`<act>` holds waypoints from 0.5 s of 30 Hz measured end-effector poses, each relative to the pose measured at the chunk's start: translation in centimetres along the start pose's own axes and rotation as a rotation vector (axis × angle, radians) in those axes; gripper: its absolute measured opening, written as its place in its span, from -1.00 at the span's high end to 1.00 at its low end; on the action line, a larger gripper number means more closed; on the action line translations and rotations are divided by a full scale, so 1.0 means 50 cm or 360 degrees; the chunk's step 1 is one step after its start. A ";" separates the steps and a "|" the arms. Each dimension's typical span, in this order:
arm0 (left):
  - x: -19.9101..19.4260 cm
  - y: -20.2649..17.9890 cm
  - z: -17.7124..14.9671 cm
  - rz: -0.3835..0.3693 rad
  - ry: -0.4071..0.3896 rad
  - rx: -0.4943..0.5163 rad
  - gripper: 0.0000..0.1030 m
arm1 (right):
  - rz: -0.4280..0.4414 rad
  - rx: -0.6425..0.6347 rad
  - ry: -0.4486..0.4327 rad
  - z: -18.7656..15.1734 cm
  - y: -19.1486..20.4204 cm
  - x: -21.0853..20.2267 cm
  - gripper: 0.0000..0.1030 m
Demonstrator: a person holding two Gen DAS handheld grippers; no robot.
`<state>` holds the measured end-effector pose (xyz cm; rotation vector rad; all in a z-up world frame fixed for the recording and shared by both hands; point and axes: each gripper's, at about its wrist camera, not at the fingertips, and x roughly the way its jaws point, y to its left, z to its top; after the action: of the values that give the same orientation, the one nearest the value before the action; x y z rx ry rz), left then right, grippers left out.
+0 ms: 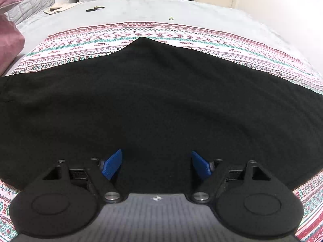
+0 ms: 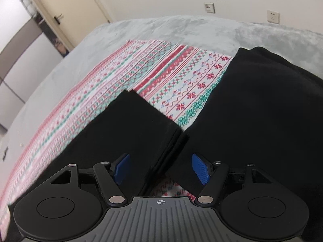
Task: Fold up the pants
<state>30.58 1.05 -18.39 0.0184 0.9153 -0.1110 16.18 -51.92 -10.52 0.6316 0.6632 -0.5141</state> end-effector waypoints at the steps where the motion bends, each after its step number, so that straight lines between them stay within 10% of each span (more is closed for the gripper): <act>1: 0.001 0.000 0.000 -0.0004 -0.0001 0.0002 -0.86 | 0.0003 0.0019 -0.0026 0.000 -0.002 0.001 -0.33; 8: -0.006 -0.004 -0.008 -0.0016 -0.0007 0.0017 -0.88 | 0.0040 0.0235 -0.0080 0.001 -0.022 0.005 -0.22; 15: -0.010 0.000 -0.007 -0.0049 0.0001 0.0001 -0.88 | -0.0010 0.0251 -0.0084 0.000 -0.023 0.015 0.69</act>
<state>29.99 1.11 -18.18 0.0052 0.9165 -0.1398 15.96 -52.89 -11.48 0.7616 0.5785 -0.5909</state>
